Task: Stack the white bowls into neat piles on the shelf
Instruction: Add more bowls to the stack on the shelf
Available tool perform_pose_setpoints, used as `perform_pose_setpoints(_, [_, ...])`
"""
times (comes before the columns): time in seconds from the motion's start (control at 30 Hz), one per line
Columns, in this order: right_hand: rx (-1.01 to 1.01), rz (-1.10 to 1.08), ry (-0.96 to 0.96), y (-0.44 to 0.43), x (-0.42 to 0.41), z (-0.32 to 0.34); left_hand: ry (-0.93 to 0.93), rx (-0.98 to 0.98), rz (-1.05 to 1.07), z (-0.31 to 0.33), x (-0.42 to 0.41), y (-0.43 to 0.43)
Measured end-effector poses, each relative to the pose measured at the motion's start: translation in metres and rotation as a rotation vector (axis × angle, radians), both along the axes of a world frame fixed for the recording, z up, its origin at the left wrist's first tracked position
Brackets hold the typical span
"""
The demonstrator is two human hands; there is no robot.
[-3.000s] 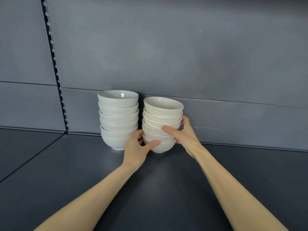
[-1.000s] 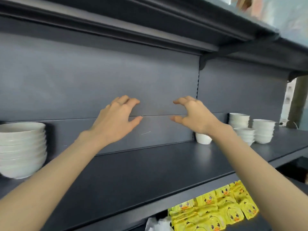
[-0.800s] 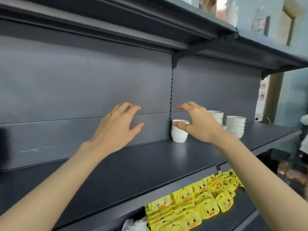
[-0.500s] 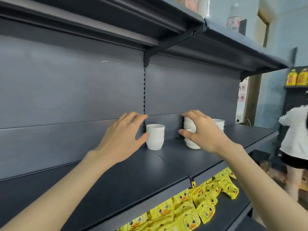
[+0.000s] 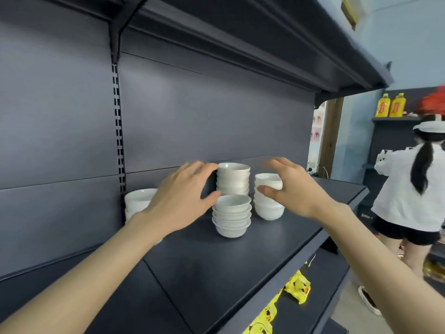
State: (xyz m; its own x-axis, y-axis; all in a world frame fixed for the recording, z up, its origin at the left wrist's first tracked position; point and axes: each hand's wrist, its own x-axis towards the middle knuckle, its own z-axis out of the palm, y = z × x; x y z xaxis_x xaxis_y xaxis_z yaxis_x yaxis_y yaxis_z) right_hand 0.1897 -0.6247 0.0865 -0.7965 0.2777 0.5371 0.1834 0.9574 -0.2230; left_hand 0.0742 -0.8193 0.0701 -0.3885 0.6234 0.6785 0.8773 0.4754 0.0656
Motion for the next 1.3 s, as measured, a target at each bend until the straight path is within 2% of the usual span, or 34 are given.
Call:
perform_pose_setpoints(0.23, [-0.045, 0.019, -0.026, 0.114, -0.027, -0.016, -0.070, -0.011, -0.001, -0.016, -0.016, 0.112])
perform_pose_setpoints(0.6, [-0.156, 0.344, -0.058, 0.265, -0.068, -0.042, -0.286, 0.126, 0.191, -0.062, -0.007, 0.253])
perform_pose_setpoints(0.87, [-0.468, 0.557, -0.107, 0.319, -0.125, -0.074, -0.612, 0.305, 0.271, -0.104, -0.030, 0.312])
perform_pose_setpoints(1.07, [-0.765, 0.728, -0.254, 0.336, -0.163, -0.094, -0.930, 0.420, 0.162, -0.130, -0.063, 0.330])
perform_pose_setpoints(1.17, [-0.837, 0.783, -0.319, 0.341, -0.174, -0.104, -0.954, 0.464, 0.173, -0.137, -0.070, 0.336])
perform_pose_setpoints(1.3, [-0.880, 0.842, -0.280, 0.352, -0.188, -0.108, -0.934, 0.525, 0.191, -0.139, -0.078, 0.346])
